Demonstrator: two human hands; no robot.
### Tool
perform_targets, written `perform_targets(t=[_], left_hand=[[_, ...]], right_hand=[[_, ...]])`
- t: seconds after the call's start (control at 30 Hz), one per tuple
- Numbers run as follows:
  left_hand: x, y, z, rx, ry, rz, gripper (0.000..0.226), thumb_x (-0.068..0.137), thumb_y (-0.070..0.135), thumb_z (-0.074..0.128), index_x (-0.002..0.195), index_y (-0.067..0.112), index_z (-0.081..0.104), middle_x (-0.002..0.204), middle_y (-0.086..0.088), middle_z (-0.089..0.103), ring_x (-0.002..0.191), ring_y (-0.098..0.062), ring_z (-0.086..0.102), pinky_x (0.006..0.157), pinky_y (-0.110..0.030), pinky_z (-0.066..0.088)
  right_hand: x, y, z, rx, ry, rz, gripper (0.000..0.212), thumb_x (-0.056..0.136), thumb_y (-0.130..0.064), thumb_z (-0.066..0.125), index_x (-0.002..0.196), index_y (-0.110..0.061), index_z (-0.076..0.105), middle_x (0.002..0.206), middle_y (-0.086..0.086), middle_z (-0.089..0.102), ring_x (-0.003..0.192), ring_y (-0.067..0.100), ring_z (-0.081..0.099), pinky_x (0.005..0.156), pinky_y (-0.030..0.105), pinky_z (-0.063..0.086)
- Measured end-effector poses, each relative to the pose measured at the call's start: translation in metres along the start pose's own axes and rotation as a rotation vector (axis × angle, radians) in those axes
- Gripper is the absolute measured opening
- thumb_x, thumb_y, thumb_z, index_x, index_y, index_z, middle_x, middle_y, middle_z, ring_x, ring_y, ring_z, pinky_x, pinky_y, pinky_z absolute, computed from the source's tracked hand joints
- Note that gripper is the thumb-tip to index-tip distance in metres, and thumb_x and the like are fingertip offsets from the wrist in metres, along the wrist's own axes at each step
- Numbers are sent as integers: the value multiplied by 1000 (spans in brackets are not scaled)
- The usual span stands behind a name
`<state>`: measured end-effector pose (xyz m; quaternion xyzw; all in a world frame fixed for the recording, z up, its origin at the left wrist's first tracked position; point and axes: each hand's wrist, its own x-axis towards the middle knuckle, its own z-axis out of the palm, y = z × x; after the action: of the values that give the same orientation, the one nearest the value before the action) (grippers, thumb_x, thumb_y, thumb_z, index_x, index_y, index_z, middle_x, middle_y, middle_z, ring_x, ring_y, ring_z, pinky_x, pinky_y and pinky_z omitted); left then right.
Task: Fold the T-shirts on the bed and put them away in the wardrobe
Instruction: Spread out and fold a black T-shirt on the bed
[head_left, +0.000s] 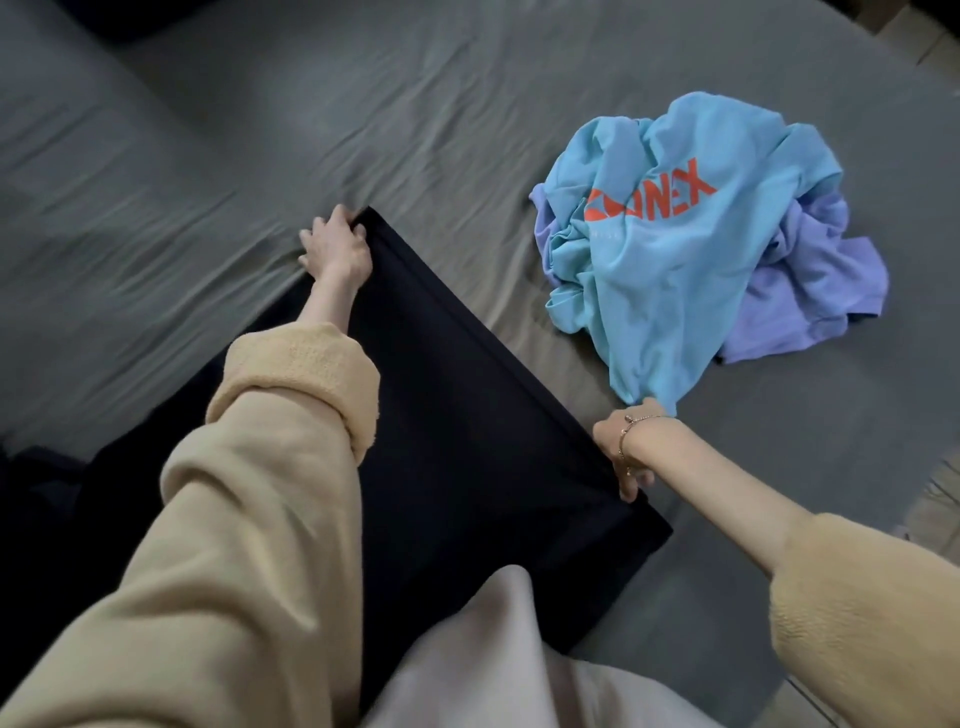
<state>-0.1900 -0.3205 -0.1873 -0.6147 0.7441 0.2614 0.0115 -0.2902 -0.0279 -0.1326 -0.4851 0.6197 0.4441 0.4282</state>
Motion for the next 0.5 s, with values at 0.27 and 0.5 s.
perform_targets(t=[0.27, 0.5], left_hand=[[6, -1, -1, -46, -44, 1, 33, 102, 28, 35, 131, 16, 46, 136, -16, 42, 131, -33, 30, 107, -46, 24], [7, -14, -8, -86, -113, 83, 38, 100, 24, 40, 136, 10, 44, 140, -14, 41, 134, -30, 28, 108, -37, 26]], right_hand=[[0, -3, -4, 114, -91, 89, 34, 77, -37, 74, 66, -20, 47, 73, -9, 53, 76, 14, 54, 74, 24, 43], [-7, -9, 3, -129, -198, 120, 32, 81, -44, 68, 107, -26, 62, 120, -16, 56, 119, 11, 52, 94, 27, 40]])
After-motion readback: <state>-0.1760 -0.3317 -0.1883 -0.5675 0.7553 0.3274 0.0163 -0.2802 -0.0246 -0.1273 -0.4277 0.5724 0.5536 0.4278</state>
